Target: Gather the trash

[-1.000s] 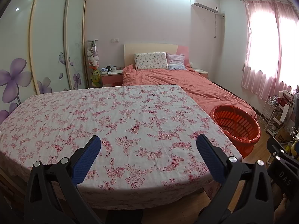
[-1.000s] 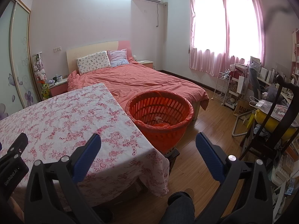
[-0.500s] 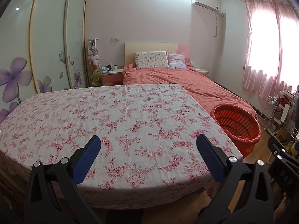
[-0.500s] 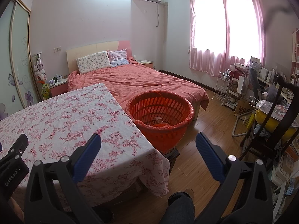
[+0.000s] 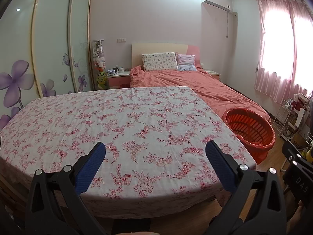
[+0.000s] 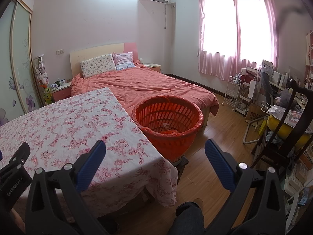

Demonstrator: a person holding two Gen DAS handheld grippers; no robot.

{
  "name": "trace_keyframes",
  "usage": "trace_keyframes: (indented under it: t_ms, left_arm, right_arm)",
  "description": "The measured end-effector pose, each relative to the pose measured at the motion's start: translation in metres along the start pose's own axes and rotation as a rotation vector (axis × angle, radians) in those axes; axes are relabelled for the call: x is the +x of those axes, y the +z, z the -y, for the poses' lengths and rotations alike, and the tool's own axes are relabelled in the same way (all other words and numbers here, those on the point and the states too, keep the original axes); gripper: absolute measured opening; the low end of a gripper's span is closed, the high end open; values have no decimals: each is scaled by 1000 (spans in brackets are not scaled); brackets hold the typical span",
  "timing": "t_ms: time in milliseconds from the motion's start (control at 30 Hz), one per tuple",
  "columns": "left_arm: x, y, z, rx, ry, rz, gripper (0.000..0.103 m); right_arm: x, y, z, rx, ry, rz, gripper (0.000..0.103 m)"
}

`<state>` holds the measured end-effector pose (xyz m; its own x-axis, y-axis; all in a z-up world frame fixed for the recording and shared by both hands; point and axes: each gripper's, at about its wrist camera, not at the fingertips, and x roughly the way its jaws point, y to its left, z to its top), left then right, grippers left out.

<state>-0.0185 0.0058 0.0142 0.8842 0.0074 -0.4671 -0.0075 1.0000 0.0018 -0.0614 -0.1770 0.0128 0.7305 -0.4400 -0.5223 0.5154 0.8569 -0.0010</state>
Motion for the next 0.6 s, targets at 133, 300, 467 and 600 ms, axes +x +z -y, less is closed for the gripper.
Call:
trace_keyframes:
  t_ms: [133,300,467,600]
  left_arm:
    - [1,1,0,0,0,-1,101]
    - [0,0,0,-1,-1,-2,101]
    - [0,0,-1,-1,0,-2,101]
    - [0,0,-1,0,0,-3,101]
  right_arm:
    - [0,1,0,0,0,0,99]
    - [0,0,0,0,0,0,99]
    - [0,0,0,-1,-1,1,99]
    - [0,0,0,0,0,0,99]
